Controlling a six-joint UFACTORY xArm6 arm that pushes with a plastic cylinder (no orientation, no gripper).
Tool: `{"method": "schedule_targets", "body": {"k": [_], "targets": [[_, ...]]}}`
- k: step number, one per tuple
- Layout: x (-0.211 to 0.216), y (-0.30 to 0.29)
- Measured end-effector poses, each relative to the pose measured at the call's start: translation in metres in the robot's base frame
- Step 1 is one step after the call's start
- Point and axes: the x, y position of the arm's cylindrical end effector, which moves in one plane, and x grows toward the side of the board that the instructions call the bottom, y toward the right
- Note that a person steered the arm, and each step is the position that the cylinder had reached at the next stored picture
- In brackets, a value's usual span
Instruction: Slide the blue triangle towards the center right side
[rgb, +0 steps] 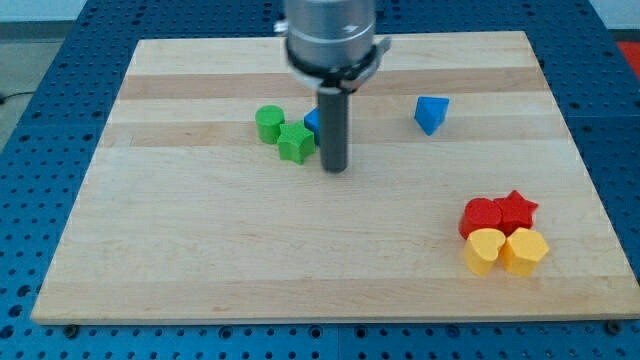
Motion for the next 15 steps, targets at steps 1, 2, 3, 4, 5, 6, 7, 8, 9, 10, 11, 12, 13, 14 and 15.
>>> {"method": "schedule_targets", "body": {"k": [1, 2, 3, 4, 5, 6, 7, 8, 9, 10, 11, 12, 13, 14, 15], "targets": [[-0.043, 0.016], [-0.046, 0.040], [-0.067, 0.088], [-0.079, 0.089], [-0.075, 0.102], [-0.058, 0.140], [-0.057, 0.178], [-0.066, 0.178], [-0.081, 0.186], [-0.090, 0.218], [-0.077, 0.203], [-0.053, 0.199], [-0.048, 0.226], [-0.073, 0.242], [-0.070, 0.305]]}}
